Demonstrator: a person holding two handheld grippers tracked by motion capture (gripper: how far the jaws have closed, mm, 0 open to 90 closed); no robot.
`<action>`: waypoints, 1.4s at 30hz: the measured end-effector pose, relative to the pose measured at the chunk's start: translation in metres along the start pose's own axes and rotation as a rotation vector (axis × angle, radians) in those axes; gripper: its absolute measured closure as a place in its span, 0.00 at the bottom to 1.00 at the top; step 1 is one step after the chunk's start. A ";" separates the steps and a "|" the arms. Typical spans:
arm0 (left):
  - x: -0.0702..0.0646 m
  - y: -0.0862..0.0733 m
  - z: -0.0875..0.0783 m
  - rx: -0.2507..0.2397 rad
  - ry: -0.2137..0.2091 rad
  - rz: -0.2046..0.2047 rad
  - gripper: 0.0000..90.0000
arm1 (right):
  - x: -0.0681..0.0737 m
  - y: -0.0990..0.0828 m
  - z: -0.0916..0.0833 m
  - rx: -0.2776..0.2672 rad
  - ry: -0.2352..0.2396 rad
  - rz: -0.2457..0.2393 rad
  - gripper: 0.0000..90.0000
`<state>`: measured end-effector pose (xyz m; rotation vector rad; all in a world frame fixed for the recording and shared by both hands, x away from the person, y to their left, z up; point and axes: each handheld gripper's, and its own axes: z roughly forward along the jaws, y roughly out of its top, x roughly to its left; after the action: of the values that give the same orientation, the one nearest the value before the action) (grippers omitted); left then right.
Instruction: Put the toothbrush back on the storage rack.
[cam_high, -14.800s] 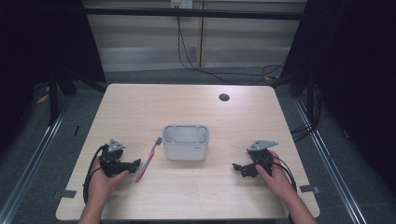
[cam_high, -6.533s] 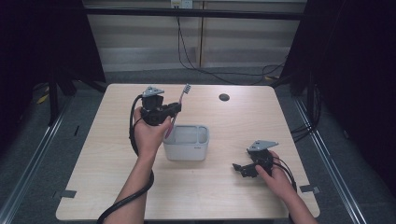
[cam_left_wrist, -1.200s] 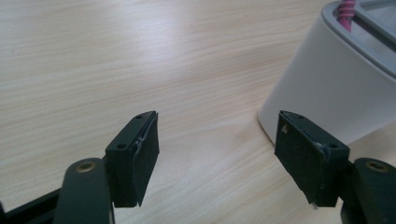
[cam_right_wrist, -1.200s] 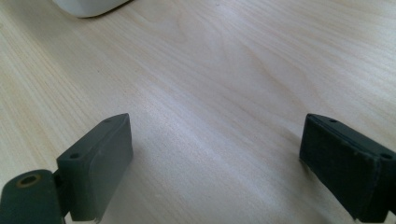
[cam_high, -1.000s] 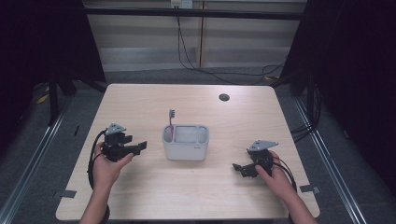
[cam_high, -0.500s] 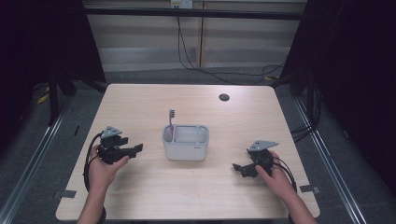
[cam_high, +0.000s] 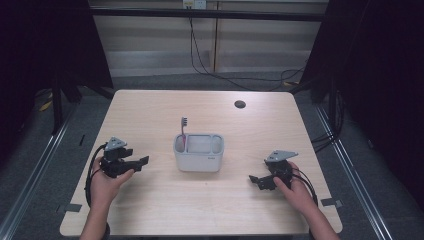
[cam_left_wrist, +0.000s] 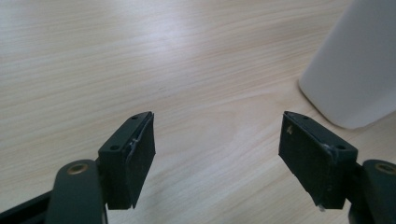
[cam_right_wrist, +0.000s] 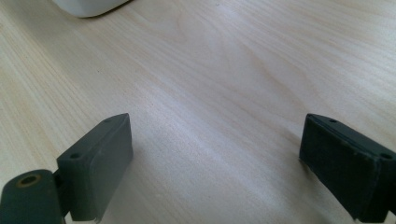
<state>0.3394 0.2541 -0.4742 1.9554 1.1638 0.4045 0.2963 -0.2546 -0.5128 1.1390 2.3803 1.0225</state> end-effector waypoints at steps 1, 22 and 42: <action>0.001 -0.001 -0.001 0.006 0.002 0.004 0.30 | 0.000 0.000 0.000 0.000 0.000 0.000 0.10; 0.014 -0.016 0.001 0.041 0.056 0.032 0.28 | 0.000 0.000 0.000 -0.001 -0.001 0.001 0.10; 0.018 -0.025 0.007 0.070 0.082 0.074 0.25 | 0.000 0.000 0.000 -0.001 -0.001 0.001 0.10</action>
<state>0.3386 0.2720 -0.5004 2.0641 1.1745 0.4926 0.2959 -0.2545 -0.5129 1.1401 2.3784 1.0227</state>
